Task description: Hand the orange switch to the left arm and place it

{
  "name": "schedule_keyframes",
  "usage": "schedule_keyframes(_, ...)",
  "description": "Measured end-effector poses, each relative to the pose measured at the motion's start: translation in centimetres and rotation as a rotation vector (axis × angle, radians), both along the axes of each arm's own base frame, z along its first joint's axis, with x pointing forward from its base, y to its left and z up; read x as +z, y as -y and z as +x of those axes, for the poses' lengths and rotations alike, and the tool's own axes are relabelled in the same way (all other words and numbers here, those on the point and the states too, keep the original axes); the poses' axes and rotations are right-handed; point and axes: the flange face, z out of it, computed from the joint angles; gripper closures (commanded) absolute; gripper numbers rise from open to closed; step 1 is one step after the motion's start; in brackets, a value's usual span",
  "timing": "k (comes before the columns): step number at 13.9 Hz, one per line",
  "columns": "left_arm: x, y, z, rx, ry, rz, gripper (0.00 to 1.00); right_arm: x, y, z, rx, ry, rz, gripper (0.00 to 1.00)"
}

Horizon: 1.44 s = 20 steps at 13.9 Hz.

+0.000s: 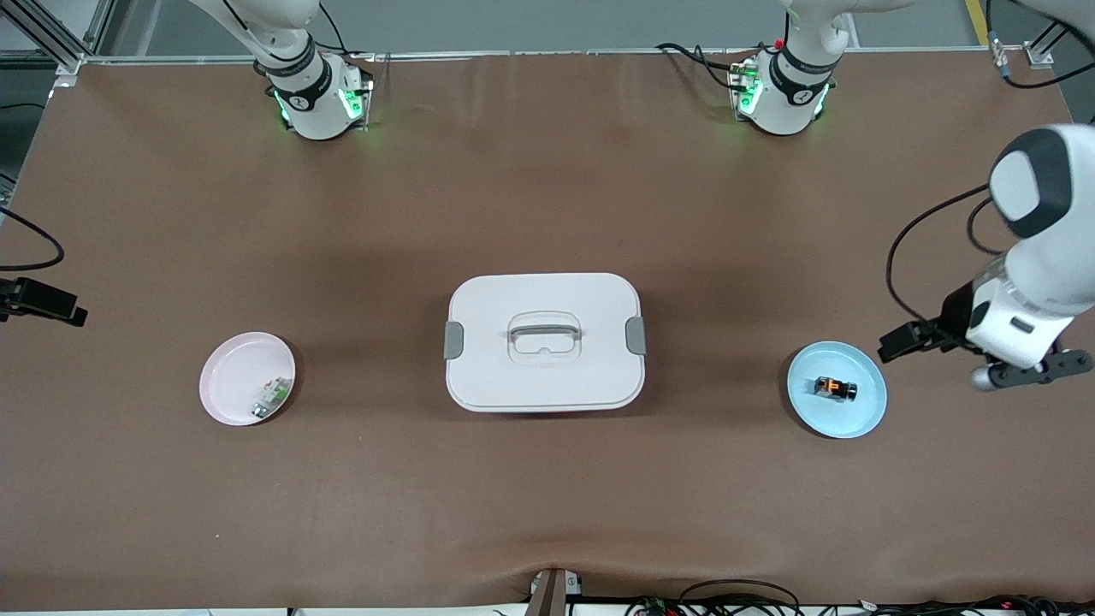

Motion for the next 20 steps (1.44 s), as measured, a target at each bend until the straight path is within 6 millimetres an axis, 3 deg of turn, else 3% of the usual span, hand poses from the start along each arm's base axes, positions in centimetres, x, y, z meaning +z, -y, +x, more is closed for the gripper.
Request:
schedule_keyframes(4, 3.3, -0.3, -1.6, -0.06, 0.008, 0.006, 0.0, 2.1, -1.1, -1.7, 0.0, -0.015, -0.007, 0.0)
schedule_keyframes(8, 6.3, 0.2, -4.1, -0.07, 0.031, 0.008, 0.0, 1.6, -1.2, -2.6, 0.0, -0.094, -0.004, 0.0)
schedule_keyframes(13, 6.6, 0.6, -8.5, -0.079, 0.046, 0.013, 0.0, 3.3, -4.7, -3.1, -0.015, -0.06, -0.031, 0.0)
schedule_keyframes(17, 7.7, 1.5, -12.5, -0.099, 0.069, 0.028, 0.0, 3.2, -3.2, -4.2, -0.074, -0.069, 0.006, 0.0)
schedule_keyframes(20, 9.1, 1.5, -13.7, -0.099, 0.097, 0.033, 0.0, 2.7, -2.7, -4.8, -0.086, -0.071, 0.009, 0.0)
